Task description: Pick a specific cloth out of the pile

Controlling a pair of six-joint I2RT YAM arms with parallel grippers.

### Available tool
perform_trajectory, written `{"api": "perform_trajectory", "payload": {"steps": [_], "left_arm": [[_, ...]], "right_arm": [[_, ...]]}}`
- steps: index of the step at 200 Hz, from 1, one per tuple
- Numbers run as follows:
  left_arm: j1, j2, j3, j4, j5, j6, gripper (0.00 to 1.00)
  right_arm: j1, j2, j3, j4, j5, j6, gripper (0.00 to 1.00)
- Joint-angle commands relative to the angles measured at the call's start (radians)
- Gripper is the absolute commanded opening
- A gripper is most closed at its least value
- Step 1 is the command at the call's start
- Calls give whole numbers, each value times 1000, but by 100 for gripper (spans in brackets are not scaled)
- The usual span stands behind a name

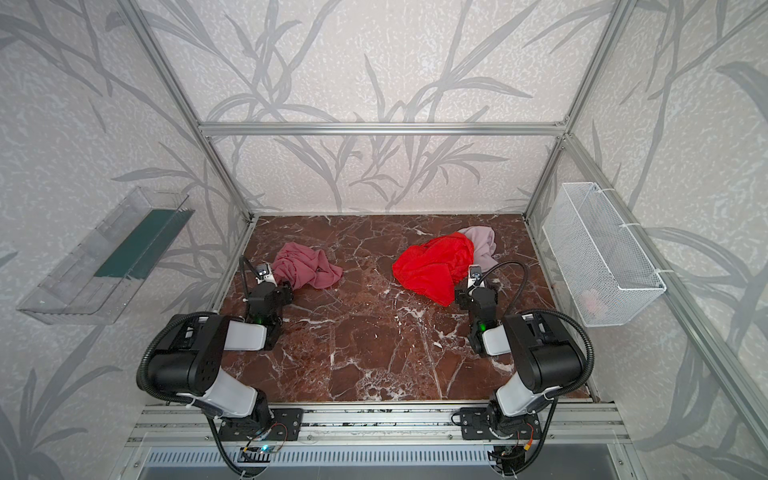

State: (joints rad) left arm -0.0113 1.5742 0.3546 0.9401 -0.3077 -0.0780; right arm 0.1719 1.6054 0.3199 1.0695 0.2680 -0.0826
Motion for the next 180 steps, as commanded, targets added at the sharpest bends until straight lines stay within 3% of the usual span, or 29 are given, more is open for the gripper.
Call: {"api": "perform_trajectory", "payload": {"steps": [1, 180], "left_arm": [[4, -3, 9, 38, 21, 19, 75], [4, -2, 7, 43, 19, 21, 76]], "right_arm": [[3, -4, 29, -18, -8, -6, 99], [5, -3, 25, -5, -6, -11, 99]]}}
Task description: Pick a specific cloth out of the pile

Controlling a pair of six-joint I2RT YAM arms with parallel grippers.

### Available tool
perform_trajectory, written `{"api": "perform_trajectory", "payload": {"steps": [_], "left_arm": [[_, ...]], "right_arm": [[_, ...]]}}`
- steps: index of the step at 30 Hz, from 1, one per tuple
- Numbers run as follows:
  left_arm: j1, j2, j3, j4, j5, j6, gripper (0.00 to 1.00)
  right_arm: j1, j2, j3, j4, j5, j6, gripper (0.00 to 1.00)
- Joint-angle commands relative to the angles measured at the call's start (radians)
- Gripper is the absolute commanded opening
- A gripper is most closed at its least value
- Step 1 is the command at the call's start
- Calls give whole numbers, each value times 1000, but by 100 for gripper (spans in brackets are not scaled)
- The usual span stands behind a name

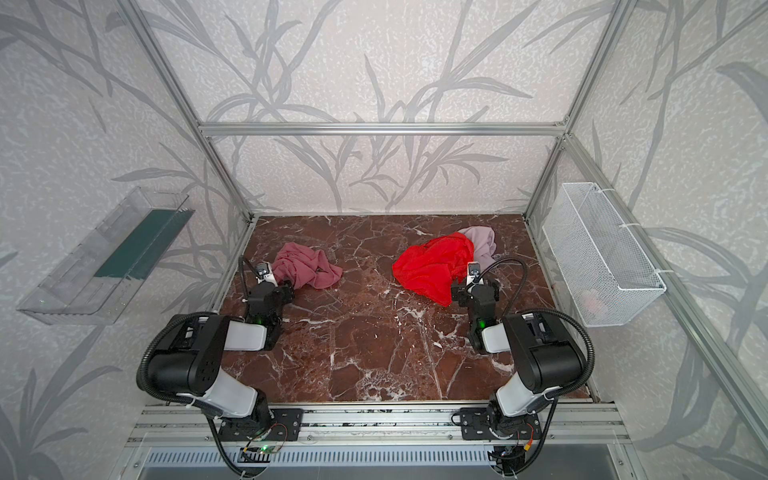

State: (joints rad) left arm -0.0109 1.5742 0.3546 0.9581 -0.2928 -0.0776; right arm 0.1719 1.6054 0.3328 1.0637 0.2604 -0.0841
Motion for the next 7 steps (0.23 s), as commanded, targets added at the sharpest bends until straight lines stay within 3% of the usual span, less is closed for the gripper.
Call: {"api": "perform_trajectory", "payload": {"steps": [1, 7], "left_arm": [[3, -2, 7, 25, 4, 20, 76], [3, -2, 8, 25, 4, 19, 76]], "right_arm": [[5, -3, 12, 1, 2, -10, 99], [3, -3, 17, -10, -1, -9, 99]]}}
